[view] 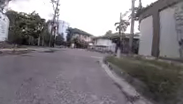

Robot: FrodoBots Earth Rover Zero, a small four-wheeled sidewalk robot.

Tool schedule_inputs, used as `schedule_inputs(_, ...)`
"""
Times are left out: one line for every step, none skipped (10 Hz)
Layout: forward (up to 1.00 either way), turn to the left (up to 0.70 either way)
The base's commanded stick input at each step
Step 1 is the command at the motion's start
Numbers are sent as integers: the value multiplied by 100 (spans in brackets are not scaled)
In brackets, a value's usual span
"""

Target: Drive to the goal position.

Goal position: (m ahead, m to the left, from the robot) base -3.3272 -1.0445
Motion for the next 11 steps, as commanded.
schedule_inputs(-17, 7)
schedule_inputs(-17, 7)
schedule_inputs(-17, 7)
schedule_inputs(-17, 7)
schedule_inputs(-17, 7)
schedule_inputs(-17, 7)
schedule_inputs(-17, 7)
schedule_inputs(-17, 7)
schedule_inputs(-17, 7)
schedule_inputs(-17, 7)
schedule_inputs(-17, 7)
